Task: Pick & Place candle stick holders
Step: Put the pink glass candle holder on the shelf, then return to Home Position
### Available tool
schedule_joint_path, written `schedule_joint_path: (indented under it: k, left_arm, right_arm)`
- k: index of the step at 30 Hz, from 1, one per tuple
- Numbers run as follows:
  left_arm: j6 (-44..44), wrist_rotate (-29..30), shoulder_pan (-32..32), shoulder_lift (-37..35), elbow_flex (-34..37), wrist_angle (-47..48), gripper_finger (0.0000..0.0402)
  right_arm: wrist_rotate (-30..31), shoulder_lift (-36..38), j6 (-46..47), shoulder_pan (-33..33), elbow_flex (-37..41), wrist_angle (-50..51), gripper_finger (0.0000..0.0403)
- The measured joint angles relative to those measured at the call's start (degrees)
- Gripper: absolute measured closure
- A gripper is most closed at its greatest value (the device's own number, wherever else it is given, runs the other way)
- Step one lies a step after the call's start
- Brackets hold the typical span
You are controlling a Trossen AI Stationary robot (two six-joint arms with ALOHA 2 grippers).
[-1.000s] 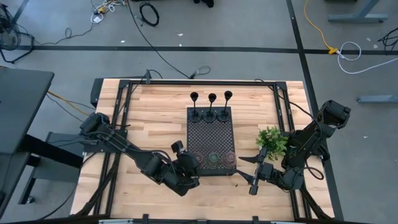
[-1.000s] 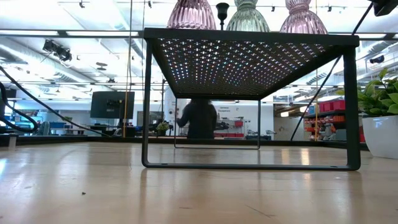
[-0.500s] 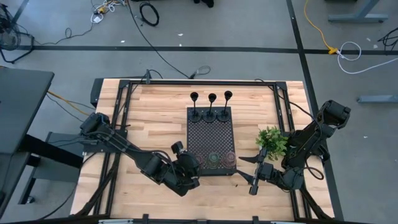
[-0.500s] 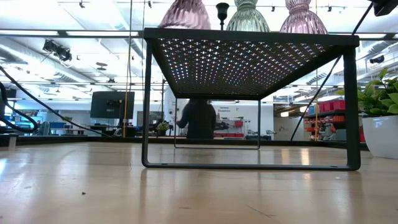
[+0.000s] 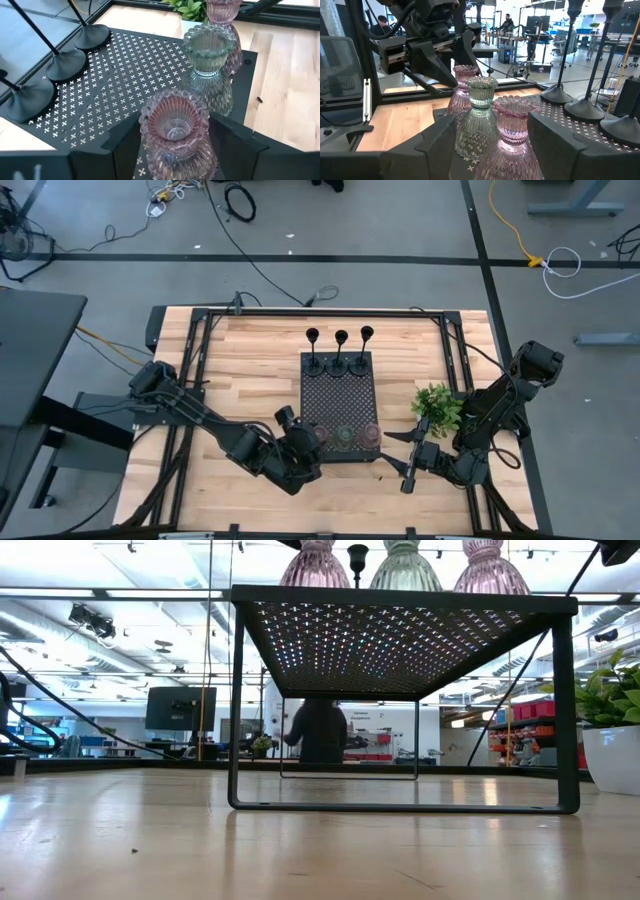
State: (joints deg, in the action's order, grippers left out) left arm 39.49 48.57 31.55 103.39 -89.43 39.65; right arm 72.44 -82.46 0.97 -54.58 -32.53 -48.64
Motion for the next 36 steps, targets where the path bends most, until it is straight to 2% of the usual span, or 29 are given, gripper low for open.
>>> schedule_joint_path:
  k: [19,22,25,30,33,36]
  left_arm:
    - [-4.82,-0.24,1.58,-2.66,0.0,0.2,0.0165]
    - [-9.19,-1.35,1.84,-3.62,-0.02,0.3,0.0165]
    - [-12.08,0.29,2.12,-5.2,-0.02,-0.73,0.0165]
    - [-14.61,11.03,3.18,-10.06,-0.02,-0.84,0.0165]
    - [-14.76,19.06,3.58,-13.98,-0.02,0.08,0.0165]
    - [-18.57,20.53,3.6,-17.71,-0.02,0.68,0.0165]
  right_arm:
    - [0.04,0.0,0.0,-0.01,-0.02,-0.12,0.0161]
    - [0.11,0.0,-1.05,0.02,-0.02,-4.09,0.0161]
    - [0.76,0.15,-6.81,-0.01,-0.02,-11.89,0.0161]
    - [9.41,3.89,-22.88,-0.59,-2.43,-22.06,0.0163]
    - [16.34,7.94,-36.68,-1.75,-5.64,-25.14,0.0167]
    - [17.53,11.2,-42.33,-3.52,-8.19,-25.3,0.0172]
